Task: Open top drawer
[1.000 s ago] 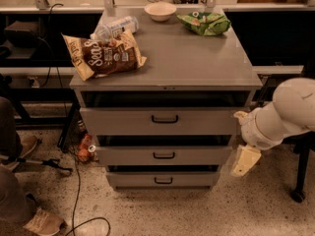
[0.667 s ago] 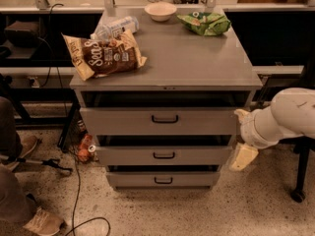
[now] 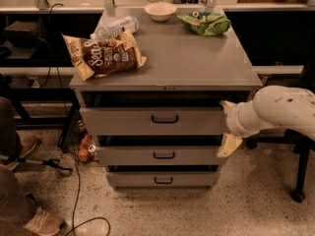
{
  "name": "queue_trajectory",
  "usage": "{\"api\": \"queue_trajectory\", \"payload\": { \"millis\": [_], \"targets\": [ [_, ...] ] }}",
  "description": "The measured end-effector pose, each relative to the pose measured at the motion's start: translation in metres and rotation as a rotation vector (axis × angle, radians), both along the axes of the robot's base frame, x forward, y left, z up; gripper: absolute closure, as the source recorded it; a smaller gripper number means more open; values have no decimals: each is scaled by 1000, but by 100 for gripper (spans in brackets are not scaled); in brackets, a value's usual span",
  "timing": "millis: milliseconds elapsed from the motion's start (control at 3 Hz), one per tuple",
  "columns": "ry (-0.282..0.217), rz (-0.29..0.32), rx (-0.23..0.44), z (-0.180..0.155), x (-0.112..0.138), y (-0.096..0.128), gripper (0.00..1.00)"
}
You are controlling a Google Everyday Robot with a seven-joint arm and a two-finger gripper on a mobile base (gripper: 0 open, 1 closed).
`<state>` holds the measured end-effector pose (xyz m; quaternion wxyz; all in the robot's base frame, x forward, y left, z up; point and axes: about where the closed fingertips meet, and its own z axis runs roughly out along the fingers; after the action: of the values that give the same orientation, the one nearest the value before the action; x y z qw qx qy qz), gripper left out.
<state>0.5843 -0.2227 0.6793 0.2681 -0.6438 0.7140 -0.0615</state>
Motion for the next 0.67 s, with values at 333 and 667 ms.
{"api": "queue_trajectory", "payload": {
  "millis": [333, 667],
  "targets": [
    [1, 53, 5, -14, 25, 16, 0],
    [25, 92, 14, -30, 49, 29, 0]
  ]
}}
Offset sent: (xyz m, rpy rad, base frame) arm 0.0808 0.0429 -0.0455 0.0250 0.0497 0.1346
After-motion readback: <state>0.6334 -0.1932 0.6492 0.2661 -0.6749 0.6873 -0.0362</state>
